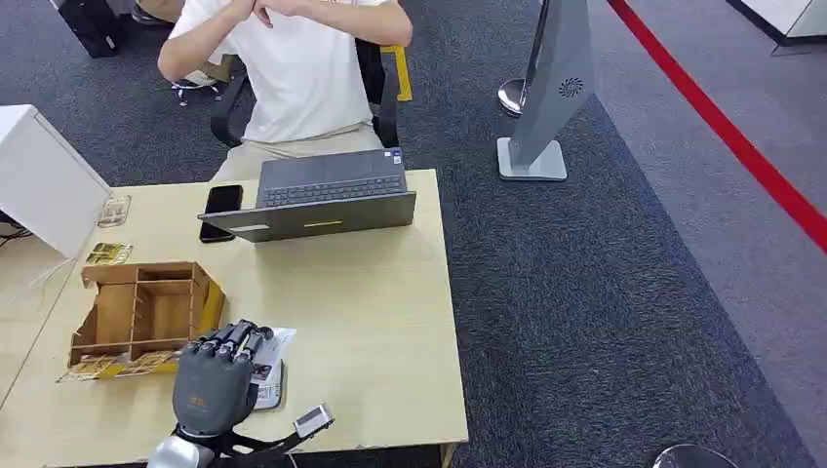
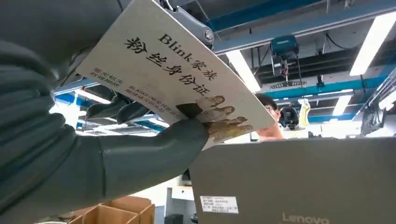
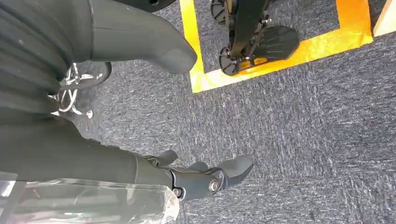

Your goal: Pass the card to the sensor for recognition and then transmit it.

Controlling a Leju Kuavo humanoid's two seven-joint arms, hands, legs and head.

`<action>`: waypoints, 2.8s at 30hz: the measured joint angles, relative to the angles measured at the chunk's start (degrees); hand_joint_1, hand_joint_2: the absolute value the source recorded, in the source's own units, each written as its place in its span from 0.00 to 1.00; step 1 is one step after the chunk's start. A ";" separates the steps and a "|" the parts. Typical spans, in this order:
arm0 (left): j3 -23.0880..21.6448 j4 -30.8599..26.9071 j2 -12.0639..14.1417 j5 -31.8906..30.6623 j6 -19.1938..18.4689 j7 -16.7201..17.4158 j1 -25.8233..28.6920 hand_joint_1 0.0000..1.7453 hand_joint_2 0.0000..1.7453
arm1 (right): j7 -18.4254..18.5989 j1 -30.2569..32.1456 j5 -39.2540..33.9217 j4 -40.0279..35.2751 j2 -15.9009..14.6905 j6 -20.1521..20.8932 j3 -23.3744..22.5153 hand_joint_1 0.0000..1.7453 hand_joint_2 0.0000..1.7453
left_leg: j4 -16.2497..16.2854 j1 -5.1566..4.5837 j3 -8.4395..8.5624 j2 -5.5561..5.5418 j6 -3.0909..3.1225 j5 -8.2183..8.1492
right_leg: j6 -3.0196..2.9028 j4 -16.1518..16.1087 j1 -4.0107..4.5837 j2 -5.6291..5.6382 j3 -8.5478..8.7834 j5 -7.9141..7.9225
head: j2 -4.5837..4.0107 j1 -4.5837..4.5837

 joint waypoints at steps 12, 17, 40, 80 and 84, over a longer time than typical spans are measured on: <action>-0.57 3.80 2.01 -3.21 0.00 10.04 1.20 1.00 1.00 | 0.20 0.11 -0.85 0.00 0.02 -0.37 -1.05 0.00 1.00 | 0.01 0.00 0.02 -0.01 0.02 0.02 | 0.04 0.00 0.00 0.00 0.00 0.03 | 0.00 -0.02; -1.77 8.02 3.30 -4.24 0.00 13.18 0.68 1.00 1.00 | 0.59 0.15 -0.90 0.00 0.02 -0.37 -1.40 0.00 1.00 | 0.01 0.00 0.02 0.01 0.02 0.01 | 0.04 0.00 0.00 0.01 0.00 0.03 | 0.00 -0.02; -3.15 22.34 6.54 -2.78 -3.78 19.65 -5.32 1.00 1.00 | 0.98 0.14 -0.31 0.00 0.02 -0.22 -1.44 0.00 1.00 | 0.02 0.00 0.01 -0.01 0.01 0.04 | 0.04 0.00 0.00 -0.01 0.01 0.04 | 0.00 -0.02; -0.53 22.81 6.69 -3.34 -0.20 14.50 -7.68 1.00 1.00 | 1.01 0.22 1.20 0.00 0.00 -0.22 -1.42 0.00 1.00 | 0.03 0.00 -0.03 -0.13 0.09 0.26 | 0.08 0.03 0.00 -0.18 0.04 0.12 | 0.00 -0.02; -0.15 13.28 6.21 -3.54 0.02 10.52 -7.20 1.00 1.00 | 0.64 0.09 1.68 0.00 0.00 -0.17 -1.35 0.00 1.00 | 0.05 -0.01 -0.11 -0.15 0.12 0.27 | 0.11 0.02 -0.01 -0.21 0.01 0.14 | 0.00 0.00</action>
